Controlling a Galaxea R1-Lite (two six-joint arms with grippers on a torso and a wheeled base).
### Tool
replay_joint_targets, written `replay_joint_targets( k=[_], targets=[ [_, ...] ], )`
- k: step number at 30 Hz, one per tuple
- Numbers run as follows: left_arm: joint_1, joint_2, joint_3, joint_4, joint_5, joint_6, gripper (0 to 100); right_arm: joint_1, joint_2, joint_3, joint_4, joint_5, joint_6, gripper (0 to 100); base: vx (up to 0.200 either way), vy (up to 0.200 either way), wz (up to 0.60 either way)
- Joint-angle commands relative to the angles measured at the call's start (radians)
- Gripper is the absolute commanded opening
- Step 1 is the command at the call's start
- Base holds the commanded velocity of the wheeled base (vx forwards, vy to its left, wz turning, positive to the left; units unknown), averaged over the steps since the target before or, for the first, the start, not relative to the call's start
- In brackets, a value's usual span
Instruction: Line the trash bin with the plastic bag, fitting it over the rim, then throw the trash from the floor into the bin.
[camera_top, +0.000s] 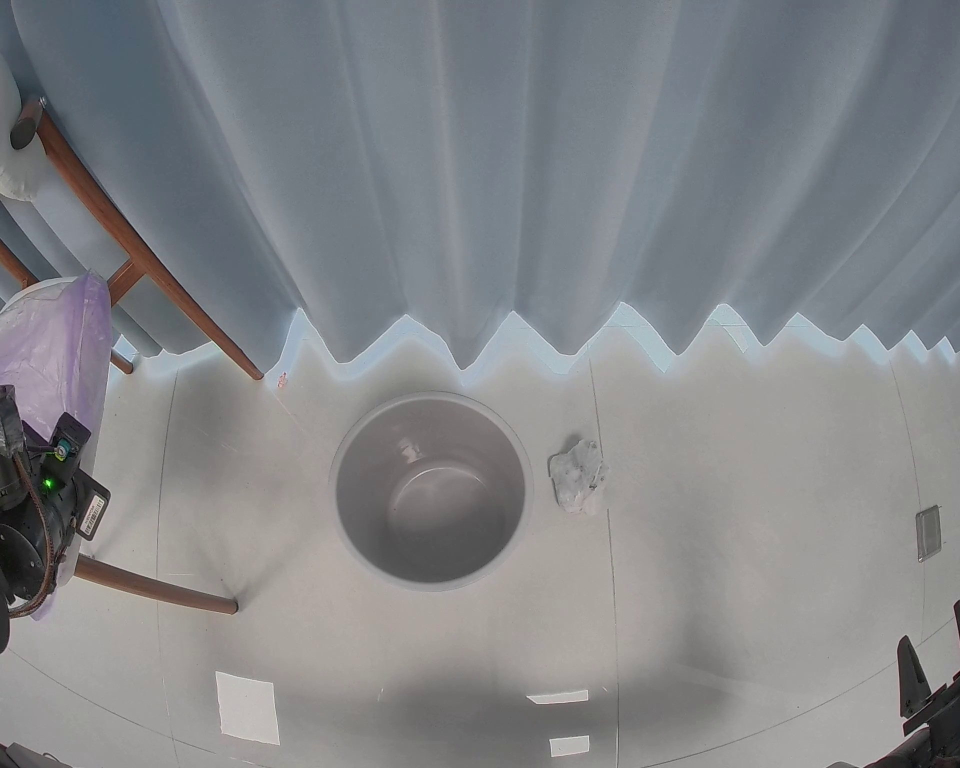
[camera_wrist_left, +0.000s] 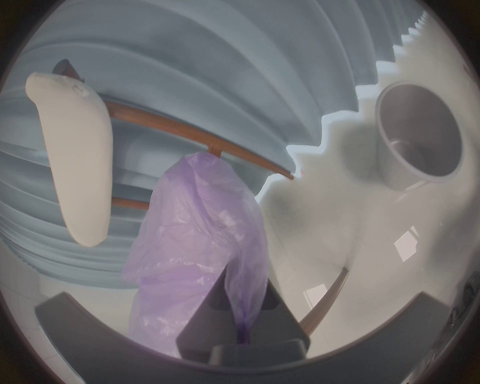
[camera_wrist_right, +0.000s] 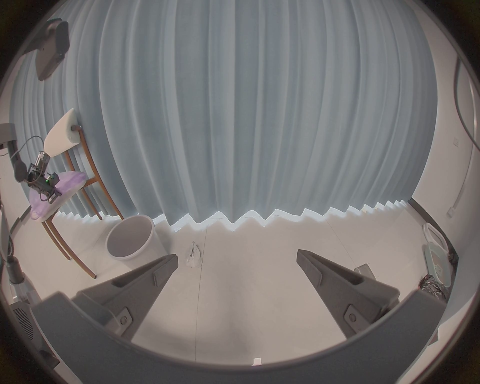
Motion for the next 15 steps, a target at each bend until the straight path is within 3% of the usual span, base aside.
replay_joint_targets(
  k=[1,5,10,15],
  targets=[
    [0.001,-0.028,-0.002,0.000,-0.076,0.000,0,0.000,-0.017,0.018,0.000,0.000,0.000,100,0.000,0.000,0.00],
    [0.002,-0.049,0.003,0.015,-0.091,-0.001,0,0.000,-0.017,0.018,0.000,0.000,0.000,100,0.000,0.000,0.00],
    [0.002,-0.049,-0.002,0.024,-0.118,-0.067,0,0.000,-0.017,0.018,0.000,0.000,0.000,100,0.000,0.000,0.00],
    [0.036,-0.052,0.004,0.024,-0.266,-0.129,0,0.000,-0.017,0.018,0.000,0.000,0.000,100,0.000,0.000,0.00]
  ],
)
